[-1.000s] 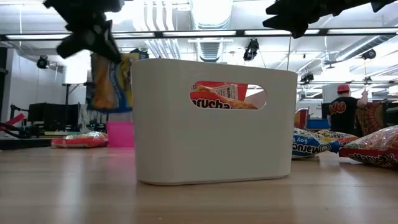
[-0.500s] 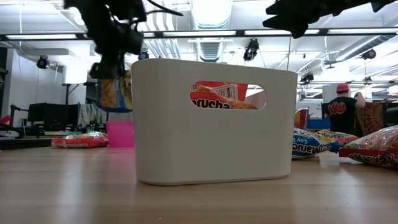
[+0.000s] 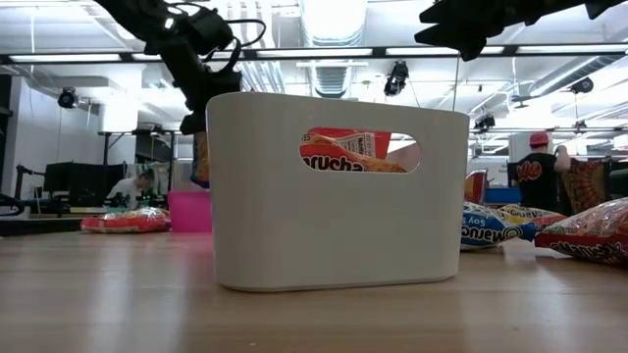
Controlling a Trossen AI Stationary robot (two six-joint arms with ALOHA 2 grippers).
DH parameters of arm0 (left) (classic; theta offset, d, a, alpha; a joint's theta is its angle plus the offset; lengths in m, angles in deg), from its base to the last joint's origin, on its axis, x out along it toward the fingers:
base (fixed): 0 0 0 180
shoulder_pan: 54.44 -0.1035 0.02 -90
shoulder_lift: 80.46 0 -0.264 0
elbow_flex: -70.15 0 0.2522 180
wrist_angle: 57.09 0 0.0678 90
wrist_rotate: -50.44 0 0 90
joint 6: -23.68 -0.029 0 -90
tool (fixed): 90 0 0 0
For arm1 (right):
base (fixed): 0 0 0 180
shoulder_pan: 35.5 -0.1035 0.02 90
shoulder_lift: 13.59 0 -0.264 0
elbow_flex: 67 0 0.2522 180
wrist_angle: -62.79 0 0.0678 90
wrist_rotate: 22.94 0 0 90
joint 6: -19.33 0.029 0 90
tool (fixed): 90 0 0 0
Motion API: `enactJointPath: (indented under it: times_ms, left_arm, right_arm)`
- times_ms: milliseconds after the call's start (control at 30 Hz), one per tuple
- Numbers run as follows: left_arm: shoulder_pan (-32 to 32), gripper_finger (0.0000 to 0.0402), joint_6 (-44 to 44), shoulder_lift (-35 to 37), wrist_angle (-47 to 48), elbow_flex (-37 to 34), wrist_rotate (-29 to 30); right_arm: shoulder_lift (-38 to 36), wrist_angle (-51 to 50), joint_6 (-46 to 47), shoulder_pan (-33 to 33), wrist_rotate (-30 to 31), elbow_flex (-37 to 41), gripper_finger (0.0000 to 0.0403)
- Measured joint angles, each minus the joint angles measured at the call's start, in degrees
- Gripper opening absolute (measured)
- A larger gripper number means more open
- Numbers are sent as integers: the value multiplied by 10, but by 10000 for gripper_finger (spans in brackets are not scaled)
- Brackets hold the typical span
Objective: Sort Maruchan noodles
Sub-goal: Put the blue noodle pack into the red bin
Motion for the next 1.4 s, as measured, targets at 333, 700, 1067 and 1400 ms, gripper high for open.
enactJointPath:
  times_ms: [333,700,1067,1400]
  left_arm:
    - [-38,2,-53,-21,-23,0,-56]
    - [-44,2,-92,-112,-72,0,-43]
    - [-49,35,-108,-177,-114,0,-28]
    - [-49,95,-103,-183,-122,0,-12]
  right_arm:
    - [8,-3,7,0,0,0,231]
    - [24,0,7,0,4,0,231]
    - [26,0,6,1,4,0,231]
    - [26,0,21,1,4,0,231]
